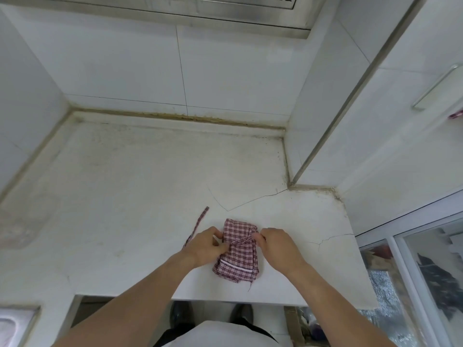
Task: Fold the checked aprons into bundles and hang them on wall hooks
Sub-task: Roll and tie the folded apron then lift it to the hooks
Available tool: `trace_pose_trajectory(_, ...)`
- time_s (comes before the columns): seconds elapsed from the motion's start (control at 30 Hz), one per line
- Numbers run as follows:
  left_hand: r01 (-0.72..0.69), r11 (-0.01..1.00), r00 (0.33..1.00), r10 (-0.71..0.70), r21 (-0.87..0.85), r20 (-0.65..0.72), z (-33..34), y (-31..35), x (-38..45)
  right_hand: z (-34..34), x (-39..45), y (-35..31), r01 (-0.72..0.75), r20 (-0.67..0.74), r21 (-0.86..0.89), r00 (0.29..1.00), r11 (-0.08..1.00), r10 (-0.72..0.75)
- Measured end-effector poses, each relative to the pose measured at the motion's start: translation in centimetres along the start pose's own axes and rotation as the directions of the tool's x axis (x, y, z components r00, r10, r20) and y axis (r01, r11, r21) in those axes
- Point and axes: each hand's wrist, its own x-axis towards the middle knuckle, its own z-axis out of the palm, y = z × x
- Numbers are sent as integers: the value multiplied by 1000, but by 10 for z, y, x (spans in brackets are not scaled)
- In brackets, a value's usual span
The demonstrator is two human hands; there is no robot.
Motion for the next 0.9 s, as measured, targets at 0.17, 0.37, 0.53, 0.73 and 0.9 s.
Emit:
trace_pose_trajectory(0.17, -19, 992, 991, 35, 128, -126, 12, 8, -1, -14, 4, -15, -34, 20, 405, 999, 914, 28)
trace_pose_trajectory(0.37, -66, 995, 978, 79, 74, -191, -1, -20, -4, -17, -4, 44, -262, 81, 335, 965, 905, 249)
trace_pose_trajectory(0.53, 36, 998, 986, -26, 57, -164, -1, -30, -5, -7, -4, 37, -322, 141, 311, 946, 894, 292)
trace_pose_trajectory(0.73, 30, 984, 982, -62, -173, -180, -11, -8, -13, -4, -3, 13, -308, 71, 420, 949, 853, 308)
trace_pose_trajectory(0.9, -132, 787, 986, 39, -603, -164, -2, 28, -27, 1, -5, -14, -245, 86, 558, 967, 793, 239)
